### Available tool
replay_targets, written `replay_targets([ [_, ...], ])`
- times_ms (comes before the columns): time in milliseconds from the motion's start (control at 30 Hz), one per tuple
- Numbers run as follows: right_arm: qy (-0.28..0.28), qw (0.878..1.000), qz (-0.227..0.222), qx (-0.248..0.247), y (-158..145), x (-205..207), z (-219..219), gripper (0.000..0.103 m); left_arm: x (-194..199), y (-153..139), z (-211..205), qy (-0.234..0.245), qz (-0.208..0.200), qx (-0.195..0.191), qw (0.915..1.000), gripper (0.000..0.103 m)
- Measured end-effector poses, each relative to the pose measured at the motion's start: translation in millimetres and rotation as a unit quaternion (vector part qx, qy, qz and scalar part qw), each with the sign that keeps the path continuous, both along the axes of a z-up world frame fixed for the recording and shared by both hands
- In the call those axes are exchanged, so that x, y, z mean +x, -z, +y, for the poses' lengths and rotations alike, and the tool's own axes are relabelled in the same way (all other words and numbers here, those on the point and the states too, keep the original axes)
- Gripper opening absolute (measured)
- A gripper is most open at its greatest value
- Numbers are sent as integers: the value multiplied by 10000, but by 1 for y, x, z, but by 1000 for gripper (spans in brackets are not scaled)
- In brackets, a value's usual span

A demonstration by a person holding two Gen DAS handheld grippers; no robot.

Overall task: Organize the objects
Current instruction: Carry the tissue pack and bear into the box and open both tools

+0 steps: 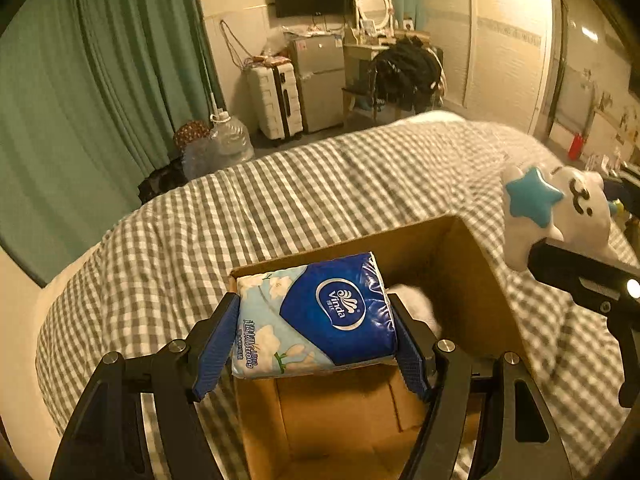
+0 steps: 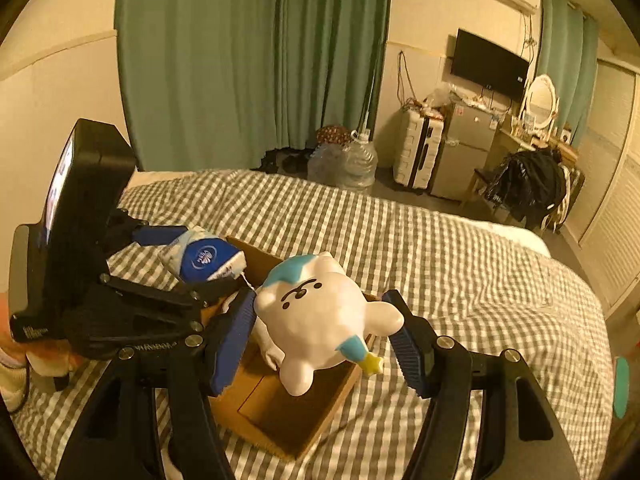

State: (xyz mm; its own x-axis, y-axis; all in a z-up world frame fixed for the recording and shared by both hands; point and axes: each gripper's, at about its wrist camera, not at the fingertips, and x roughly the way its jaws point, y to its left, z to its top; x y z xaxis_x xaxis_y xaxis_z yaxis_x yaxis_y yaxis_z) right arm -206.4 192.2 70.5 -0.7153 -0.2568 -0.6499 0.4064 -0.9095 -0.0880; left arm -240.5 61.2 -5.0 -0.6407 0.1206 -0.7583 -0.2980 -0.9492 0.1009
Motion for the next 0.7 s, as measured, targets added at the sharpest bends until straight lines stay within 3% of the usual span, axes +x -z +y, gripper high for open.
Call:
replay_targets([
  [267,64,9993,-367,-79,40,-50,4,64,-23,34,6,181,-194,25,9996,73],
  [467,31,9980,-596,214,67,-68,-4,64,-28,46,4,221,-297,186,9991,73],
  [700,10,9958,-901,181,86,-79,-4,65,-27,58,4,263,-440,278,9983,73],
])
